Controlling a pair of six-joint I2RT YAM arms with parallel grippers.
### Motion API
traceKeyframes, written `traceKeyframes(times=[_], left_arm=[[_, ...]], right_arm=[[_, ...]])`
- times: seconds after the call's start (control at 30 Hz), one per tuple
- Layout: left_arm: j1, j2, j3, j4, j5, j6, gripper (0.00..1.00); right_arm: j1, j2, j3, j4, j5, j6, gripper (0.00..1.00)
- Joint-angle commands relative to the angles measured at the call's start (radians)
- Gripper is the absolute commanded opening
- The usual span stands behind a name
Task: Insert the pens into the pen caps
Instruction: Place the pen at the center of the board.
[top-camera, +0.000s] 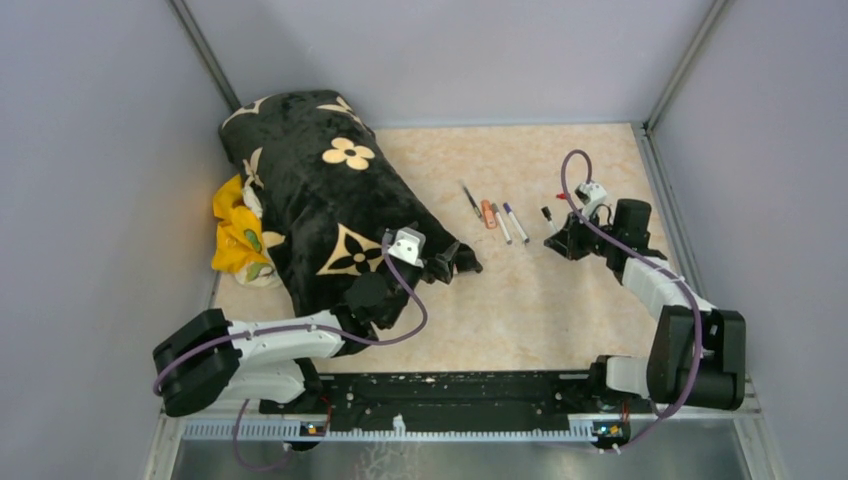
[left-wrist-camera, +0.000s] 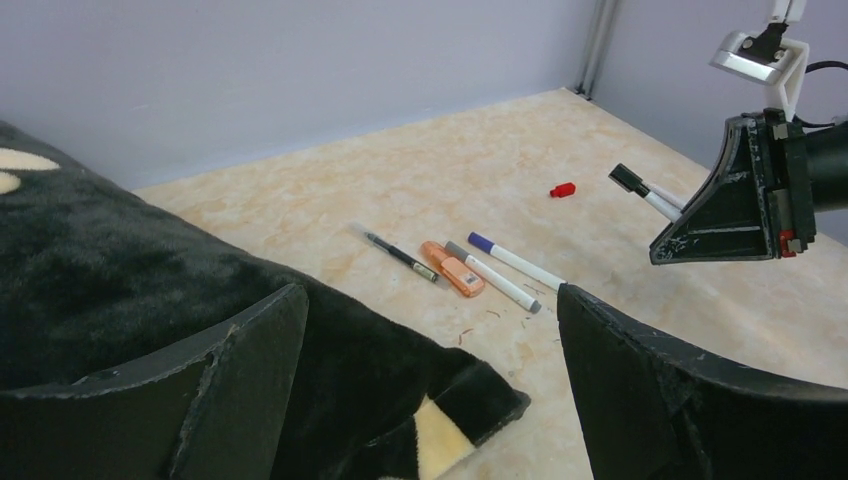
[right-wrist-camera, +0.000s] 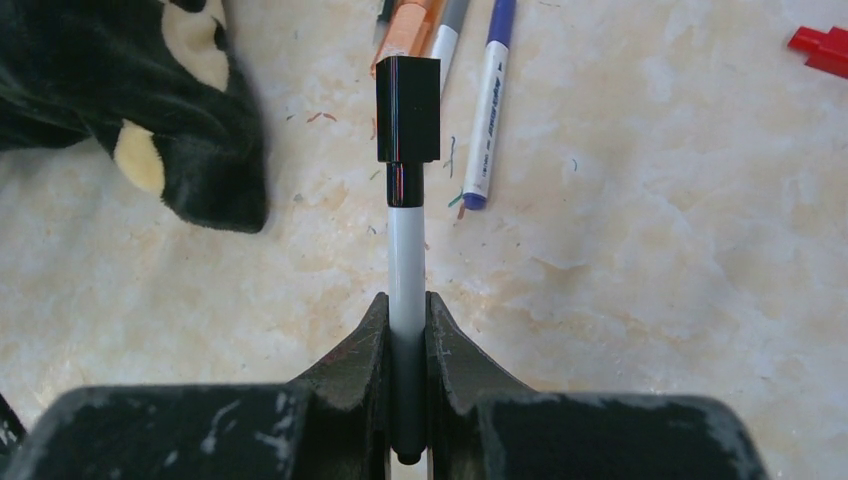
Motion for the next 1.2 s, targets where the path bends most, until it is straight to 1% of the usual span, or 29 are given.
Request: traceKeyframes(times=[0.0, 0.33, 0.53, 0.73, 0.93, 1.03, 1.17], left_arm=[[0.004, 0.009, -0.019, 0.078, -0.025, -0.039, 0.99], [0.003, 0.073, 0.018, 0.051, -0.018, -0.076, 0.99], [0.004, 0.074, 0.017, 0.051, -0.021, -0.080, 0.99], [0.004, 0.074, 0.016, 0.050, -0.022, -0.079, 0.99], [0.003, 0.072, 0.012, 0.051, -0.022, -0.080, 0.99], [0.004, 0.068, 0.007, 0.055, -0.022, -0.081, 0.99], [0.004, 0.061, -0.006, 0.067, -0.024, -0.083, 0.99]], right_arm=[[-0.009, 0.063, 0.014, 0.069, 0.062, 0.063, 0.04], [-0.004, 0.176, 0.050, 0.048, 0.149, 0.075, 0.07], [0.000, 0.250, 0.094, 0.018, 0.166, 0.083, 0.11], [0.003, 0.269, 0.111, -0.014, 0.154, 0.090, 0.24], [0.003, 0.252, 0.119, -0.028, 0.139, 0.087, 0.32], [0.003, 0.232, 0.136, -0.058, 0.129, 0.053, 0.37], [-0.007, 0.176, 0.167, -0.121, 0.140, -0.032, 0.41]])
